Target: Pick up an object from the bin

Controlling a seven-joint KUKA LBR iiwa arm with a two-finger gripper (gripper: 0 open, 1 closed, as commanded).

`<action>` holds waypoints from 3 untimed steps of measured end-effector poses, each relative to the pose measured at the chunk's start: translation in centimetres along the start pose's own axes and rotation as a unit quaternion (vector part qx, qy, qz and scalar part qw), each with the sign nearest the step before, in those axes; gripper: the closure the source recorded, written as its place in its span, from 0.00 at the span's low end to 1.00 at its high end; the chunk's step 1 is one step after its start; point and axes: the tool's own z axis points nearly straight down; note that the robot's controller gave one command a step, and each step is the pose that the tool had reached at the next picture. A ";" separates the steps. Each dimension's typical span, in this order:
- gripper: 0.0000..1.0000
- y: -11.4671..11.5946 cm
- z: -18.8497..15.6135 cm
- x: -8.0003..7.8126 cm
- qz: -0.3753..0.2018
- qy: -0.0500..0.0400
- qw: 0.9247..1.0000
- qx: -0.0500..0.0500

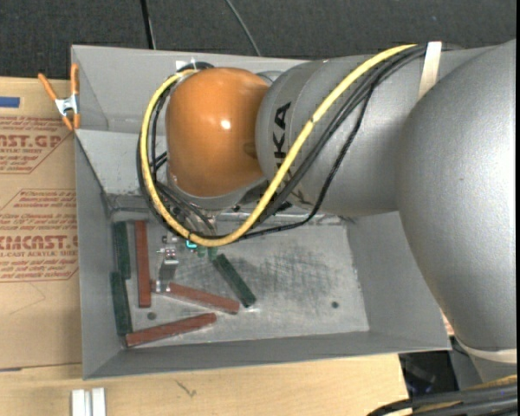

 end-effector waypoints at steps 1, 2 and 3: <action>0.00 -0.1 -0.4 -0.2 0.001 -0.004 1.000 -0.001; 0.00 -0.5 2.3 0.3 0.002 -0.009 1.000 -0.003; 0.00 -1.2 10.2 3.5 -0.048 -0.005 0.999 0.000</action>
Offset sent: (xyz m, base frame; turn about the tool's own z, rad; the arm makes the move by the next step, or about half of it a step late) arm -0.0257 -0.0208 -0.1146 0.0065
